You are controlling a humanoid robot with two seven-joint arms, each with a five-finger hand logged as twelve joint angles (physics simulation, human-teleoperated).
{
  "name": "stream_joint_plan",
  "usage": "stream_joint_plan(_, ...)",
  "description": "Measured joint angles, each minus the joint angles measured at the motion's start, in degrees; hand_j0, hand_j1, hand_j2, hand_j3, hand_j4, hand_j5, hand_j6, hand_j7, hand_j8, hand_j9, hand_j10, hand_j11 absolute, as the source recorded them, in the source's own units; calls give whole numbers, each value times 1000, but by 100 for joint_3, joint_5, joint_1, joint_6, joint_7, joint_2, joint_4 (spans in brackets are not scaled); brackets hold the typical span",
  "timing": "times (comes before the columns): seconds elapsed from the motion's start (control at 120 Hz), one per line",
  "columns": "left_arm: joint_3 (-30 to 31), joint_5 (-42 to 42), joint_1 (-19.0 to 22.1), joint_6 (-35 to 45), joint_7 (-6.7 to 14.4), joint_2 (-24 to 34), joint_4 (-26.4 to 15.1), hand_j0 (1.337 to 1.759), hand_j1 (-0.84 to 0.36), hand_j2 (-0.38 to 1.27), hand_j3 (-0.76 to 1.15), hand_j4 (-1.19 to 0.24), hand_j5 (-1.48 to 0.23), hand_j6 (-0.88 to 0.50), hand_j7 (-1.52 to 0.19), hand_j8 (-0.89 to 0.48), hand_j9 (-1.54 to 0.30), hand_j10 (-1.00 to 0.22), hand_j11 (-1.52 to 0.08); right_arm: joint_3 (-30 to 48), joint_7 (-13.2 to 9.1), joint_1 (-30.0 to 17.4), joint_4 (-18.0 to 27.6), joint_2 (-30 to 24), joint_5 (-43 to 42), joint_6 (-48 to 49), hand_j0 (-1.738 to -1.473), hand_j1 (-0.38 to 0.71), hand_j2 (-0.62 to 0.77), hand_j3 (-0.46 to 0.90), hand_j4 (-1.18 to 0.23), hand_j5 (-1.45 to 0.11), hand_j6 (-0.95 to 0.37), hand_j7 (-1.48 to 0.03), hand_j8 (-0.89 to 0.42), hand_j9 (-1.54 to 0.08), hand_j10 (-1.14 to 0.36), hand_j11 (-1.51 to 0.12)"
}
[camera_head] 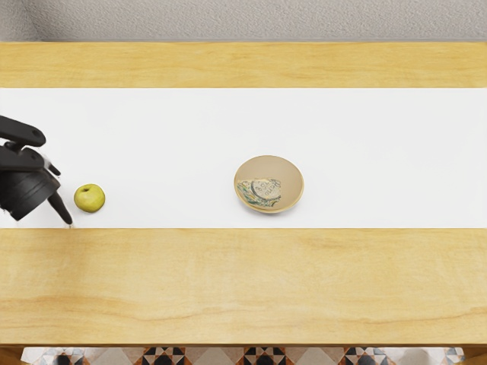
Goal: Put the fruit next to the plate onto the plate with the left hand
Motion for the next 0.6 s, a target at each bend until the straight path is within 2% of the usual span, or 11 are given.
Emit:
stream_joint_plan(0.183,-30,294,25,0,-8,9,215,1658,27,54,0,-269,-349,-269,-349,-269,-349,-269,-349,0,0,0,-1,0,0,0,-1658,-305,-7,0,-37,-47,-37,-47,-37,-47,-37,-47)
stream_joint_plan(0.292,-43,480,40,0,-418,1,257,1658,0,59,0,-292,-379,-292,-379,-292,-379,-292,-379,0,0,0,-1,0,0,0,-1658,-305,-7,0,-37,-47,-37,-47,-37,-47,-37,-47)
stream_joint_plan(0.358,-63,528,52,-22,-574,-16,261,1658,-37,65,0,-322,-419,-323,-419,-323,-419,-323,-419,0,0,0,0,0,0,0,-1658,-305,-7,0,-37,-47,-37,-47,-37,-47,-37,-47)
stream_joint_plan(0.458,-125,561,52,-96,-683,-17,242,1658,-82,72,0,-359,-467,-360,-467,-360,-467,-359,-467,0,0,0,0,0,0,0,-1658,-305,-7,0,-37,-47,-37,-47,-37,-47,-37,-47)
stream_joint_plan(0.6,-164,576,123,-131,-732,-17,213,1658,-111,77,0,-384,-499,-384,-499,-384,-499,-384,-499,0,0,-1,0,0,0,0,-1658,-305,-7,0,-37,-47,-37,-47,-37,-47,-37,-47)
